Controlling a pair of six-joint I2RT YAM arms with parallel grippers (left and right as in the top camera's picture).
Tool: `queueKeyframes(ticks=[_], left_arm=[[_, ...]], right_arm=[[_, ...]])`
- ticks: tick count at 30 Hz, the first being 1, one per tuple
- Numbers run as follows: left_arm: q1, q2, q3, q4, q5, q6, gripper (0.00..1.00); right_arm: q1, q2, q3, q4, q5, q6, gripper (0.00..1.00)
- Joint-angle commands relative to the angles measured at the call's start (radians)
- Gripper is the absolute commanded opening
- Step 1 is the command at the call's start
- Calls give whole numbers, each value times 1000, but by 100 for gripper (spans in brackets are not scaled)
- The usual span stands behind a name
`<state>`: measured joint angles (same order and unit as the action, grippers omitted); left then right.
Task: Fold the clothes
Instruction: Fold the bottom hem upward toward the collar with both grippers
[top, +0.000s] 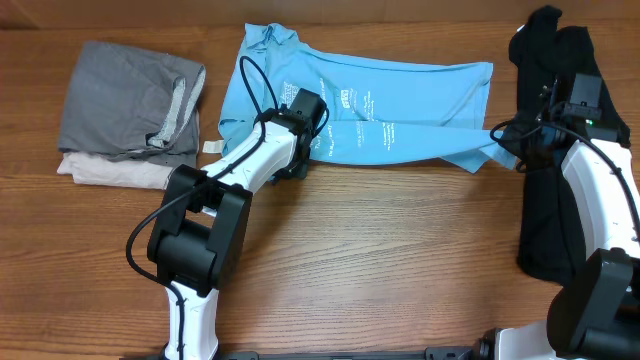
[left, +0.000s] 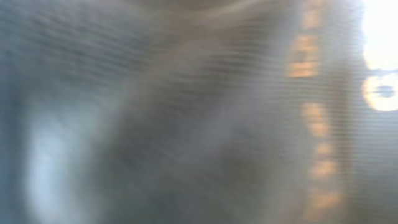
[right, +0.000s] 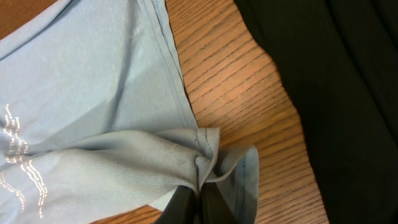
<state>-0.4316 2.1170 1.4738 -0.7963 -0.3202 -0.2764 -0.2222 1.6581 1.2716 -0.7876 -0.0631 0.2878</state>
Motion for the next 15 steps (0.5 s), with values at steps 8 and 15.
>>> queueKeyframes(ticks=[8, 15], left_arm=[[-1, -121, 200, -417, -68, -47, 4], [1, -298, 292, -659, -64, -54, 4]], right_arm=[[-8, 5, 19, -36, -36, 1, 4], [-11, -17, 27, -217, -108, 1, 4]])
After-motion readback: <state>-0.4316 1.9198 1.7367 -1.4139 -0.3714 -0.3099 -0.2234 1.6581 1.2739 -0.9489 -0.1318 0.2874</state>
